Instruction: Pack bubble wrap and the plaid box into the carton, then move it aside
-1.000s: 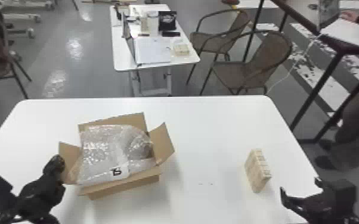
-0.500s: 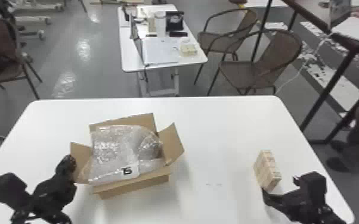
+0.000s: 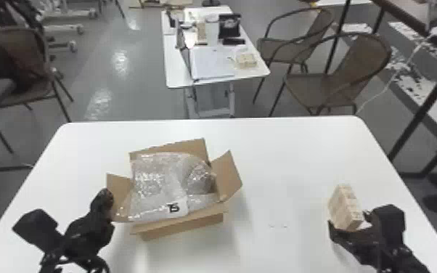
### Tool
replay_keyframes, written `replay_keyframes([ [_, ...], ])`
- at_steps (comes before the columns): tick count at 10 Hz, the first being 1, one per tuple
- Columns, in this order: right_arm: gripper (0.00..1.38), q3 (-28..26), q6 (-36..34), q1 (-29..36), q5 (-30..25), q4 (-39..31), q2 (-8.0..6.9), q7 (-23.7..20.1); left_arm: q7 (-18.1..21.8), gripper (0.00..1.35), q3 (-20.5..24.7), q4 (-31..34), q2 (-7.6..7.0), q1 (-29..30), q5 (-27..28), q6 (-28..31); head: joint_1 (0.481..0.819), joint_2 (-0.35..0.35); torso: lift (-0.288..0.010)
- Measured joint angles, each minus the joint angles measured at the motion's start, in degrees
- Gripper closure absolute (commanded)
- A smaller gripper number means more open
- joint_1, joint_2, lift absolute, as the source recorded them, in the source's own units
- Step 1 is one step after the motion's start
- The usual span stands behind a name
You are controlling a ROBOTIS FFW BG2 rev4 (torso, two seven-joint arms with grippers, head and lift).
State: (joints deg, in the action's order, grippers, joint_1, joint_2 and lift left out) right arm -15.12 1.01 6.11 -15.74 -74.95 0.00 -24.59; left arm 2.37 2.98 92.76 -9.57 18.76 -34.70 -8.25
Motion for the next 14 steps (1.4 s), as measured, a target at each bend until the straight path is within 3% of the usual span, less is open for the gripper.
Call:
replay_keyframes([
  [1,0.88,0.1,0.0,-0.4,0.3,1.1,0.0,0.0,0.0,1.21,0.1,0.0,0.03,0.0,-0.1,0.0,0.695,0.042,-0.027],
  [4,1.0,0.1,1.0,-0.9,1.8,2.7,0.0,0.1,0.2,1.21,0.1,-0.2,0.08,-0.1,-0.1,0.0,0.695,0.046,-0.027],
  [9,1.02,1.1,2.2,0.8,5.8,-0.6,0.0,0.0,0.4,1.21,0.1,-0.2,0.08,0.0,-0.2,0.0,0.695,0.051,-0.027],
  [14,1.02,17.8,-3.3,2.0,21.1,-19.9,0.0,-0.3,0.6,1.21,-0.2,-0.6,0.08,-0.6,-0.2,0.0,0.695,0.217,-0.027],
])
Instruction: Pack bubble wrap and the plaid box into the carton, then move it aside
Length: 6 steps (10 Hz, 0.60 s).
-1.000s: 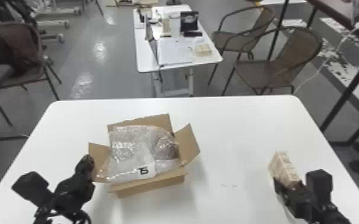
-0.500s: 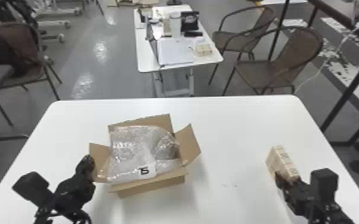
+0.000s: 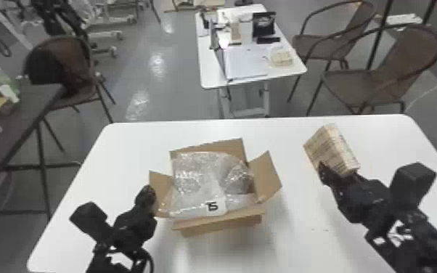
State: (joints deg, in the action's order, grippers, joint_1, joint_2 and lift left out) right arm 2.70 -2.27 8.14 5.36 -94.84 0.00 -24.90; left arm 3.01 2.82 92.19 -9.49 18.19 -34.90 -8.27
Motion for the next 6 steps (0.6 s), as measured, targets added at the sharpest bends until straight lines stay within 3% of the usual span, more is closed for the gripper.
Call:
replay_keyframes([
  [2,1.02,4.0,-6.2,-4.2,3.2,-1.9,0.0,-5.8,0.1,1.21,-0.4,-0.4,0.05,-0.6,-0.1,0.1,0.695,0.281,-0.027],
  [4,1.02,9.9,-13.6,-9.7,8.5,1.3,0.0,-9.1,0.3,1.21,-1.1,-1.1,0.07,-1.7,-0.1,0.2,0.695,0.338,-0.027],
  [6,1.02,14.1,-18.0,-14.3,11.1,5.6,0.0,-12.3,0.5,1.21,-2.1,-2.1,0.09,-2.9,-0.2,0.2,0.695,0.35,-0.027],
])
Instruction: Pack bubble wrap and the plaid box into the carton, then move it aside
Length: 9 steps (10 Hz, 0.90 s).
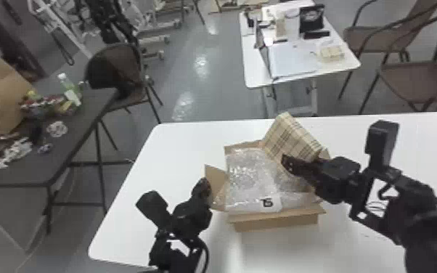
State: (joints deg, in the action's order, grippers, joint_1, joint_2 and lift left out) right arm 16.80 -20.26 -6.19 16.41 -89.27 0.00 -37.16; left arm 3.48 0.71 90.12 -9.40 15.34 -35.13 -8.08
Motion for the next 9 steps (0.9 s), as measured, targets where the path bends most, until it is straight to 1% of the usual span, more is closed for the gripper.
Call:
replay_keyframes([
  [1,1.02,0.6,-2.2,-0.8,-0.4,0.8,0.0,0.0,0.0,1.21,-0.2,-0.2,0.04,-0.2,0.0,0.0,0.695,0.35,-0.027],
  [2,0.94,0.8,-3.3,-1.3,-0.8,2.3,0.0,0.1,0.0,1.21,-0.4,-0.3,0.12,-0.3,0.0,0.0,0.695,0.35,-0.027],
  [4,0.27,0.9,-3.0,-2.2,-1.7,5.5,0.0,0.1,0.0,1.21,-0.6,-0.3,0.18,-0.4,-0.3,-0.2,0.695,0.35,-0.027],
  [5,0.08,0.9,-1.7,-2.4,-1.9,6.4,0.0,0.2,0.0,1.21,-0.7,-0.3,0.18,-0.5,-0.3,-0.2,0.695,0.35,-0.027],
  [7,0.13,0.9,0.0,-2.3,-1.0,7.2,0.0,0.2,0.0,1.21,-0.7,-0.4,0.18,-0.4,-0.6,-0.3,0.695,0.35,-0.027],
  [9,0.13,0.6,1.1,-1.6,0.1,6.4,0.0,-0.1,0.1,1.21,-0.7,-0.5,0.14,-0.4,-0.9,-0.5,0.695,0.35,-0.027],
])
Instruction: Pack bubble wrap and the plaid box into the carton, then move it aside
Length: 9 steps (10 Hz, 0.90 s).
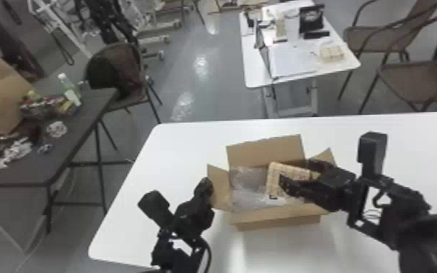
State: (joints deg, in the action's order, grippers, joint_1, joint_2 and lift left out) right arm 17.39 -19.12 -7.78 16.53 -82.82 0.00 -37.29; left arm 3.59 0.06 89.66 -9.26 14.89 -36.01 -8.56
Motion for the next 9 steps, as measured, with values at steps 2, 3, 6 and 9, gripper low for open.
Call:
replay_keyframes([
  [2,0.13,-4.7,3.4,3.7,-2.8,-3.9,0.0,-2.3,0.0,1.21,0.1,0.0,-0.07,-0.1,-0.1,-0.1,0.695,0.35,-0.027],
  [3,0.13,-8.6,6.4,7.5,-4.9,-5.8,0.0,-2.5,0.0,1.21,0.2,0.0,-0.11,0.1,-0.3,-0.3,0.695,0.32,-0.027],
  [6,0.13,-22.5,17.4,21.9,-7.6,-7.6,0.0,-2.6,0.1,1.21,1.1,0.0,-0.26,0.9,-0.8,-1.6,0.695,0.215,-0.027],
  [9,0.13,-33.1,21.5,30.9,-8.6,-9.7,0.0,-2.1,-3.7,1.21,4.1,-0.3,1.06,2.3,-0.6,-6.4,0.695,0.138,-0.027],
])
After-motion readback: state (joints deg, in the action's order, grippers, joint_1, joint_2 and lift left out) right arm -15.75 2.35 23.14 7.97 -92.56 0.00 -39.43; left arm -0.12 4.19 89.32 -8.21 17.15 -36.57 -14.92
